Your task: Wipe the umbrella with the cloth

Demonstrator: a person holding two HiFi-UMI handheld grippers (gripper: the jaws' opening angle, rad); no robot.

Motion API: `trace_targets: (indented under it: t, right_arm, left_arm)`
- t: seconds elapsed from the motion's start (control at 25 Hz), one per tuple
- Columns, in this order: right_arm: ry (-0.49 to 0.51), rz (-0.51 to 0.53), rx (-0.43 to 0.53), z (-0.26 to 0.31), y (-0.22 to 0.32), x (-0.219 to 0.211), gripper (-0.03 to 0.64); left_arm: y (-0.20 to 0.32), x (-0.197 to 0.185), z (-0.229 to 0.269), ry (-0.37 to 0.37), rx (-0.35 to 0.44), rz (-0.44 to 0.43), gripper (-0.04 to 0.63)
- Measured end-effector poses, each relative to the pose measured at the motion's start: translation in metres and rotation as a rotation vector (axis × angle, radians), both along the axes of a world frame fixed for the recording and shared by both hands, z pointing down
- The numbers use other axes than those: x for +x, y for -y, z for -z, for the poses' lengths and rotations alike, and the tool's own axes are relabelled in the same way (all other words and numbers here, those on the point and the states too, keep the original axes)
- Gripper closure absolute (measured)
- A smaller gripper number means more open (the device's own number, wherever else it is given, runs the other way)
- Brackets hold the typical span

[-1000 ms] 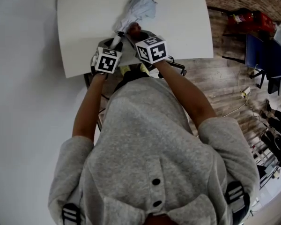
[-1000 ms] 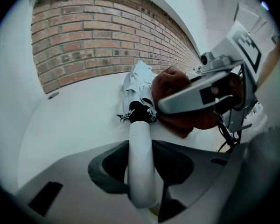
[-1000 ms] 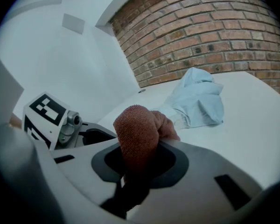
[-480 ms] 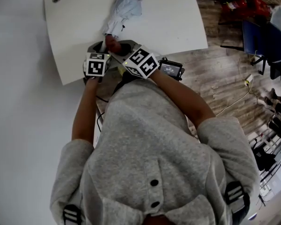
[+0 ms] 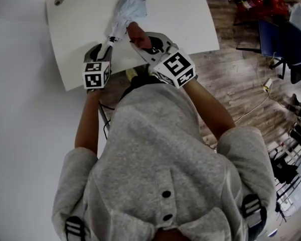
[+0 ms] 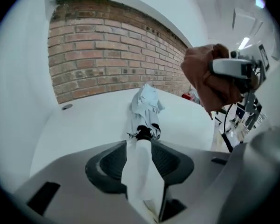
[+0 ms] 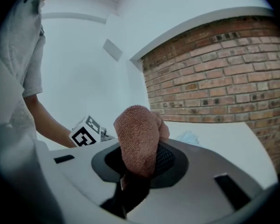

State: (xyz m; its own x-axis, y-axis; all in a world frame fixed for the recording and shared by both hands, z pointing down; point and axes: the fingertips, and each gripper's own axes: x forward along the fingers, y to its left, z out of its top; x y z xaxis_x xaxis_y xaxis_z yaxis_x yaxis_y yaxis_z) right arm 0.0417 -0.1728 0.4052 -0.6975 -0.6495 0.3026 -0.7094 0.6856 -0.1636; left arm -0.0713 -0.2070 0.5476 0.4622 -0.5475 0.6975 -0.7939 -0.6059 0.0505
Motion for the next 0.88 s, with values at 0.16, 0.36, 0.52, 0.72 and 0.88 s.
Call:
trace_targets:
  t: [0.16, 0.36, 0.52, 0.72, 0.88]
  right_arm:
    - [-0.048, -0.102, 0.087, 0.034, 0.003, 0.052, 0.517]
    - [-0.050, -0.262, 0.148, 0.068, 0.002, 0.116, 0.517]
    - [-0.072, -0.387, 0.163, 0.083, -0.007, 0.159, 0.517]
    - [-0.121, -0.490, 0.184, 0.100, -0.014, 0.191, 0.517]
    - [-0.109, -0.508, 0.197, 0.104, -0.010, 0.190, 0.517]
  left_arm:
    - [-0.003, -0.006, 0.048, -0.098, 0.096, 0.066, 0.437]
    - [-0.010, -0.003, 0.106, -0.187, 0.194, 0.109, 0.439]
    - [-0.016, 0.001, 0.147, -0.219, 0.277, 0.138, 0.580]
    - [-0.012, 0.011, 0.183, -0.267, 0.365, 0.132, 0.580]
    - [-0.005, 0.014, 0.189, -0.272, 0.379, 0.119, 0.580]
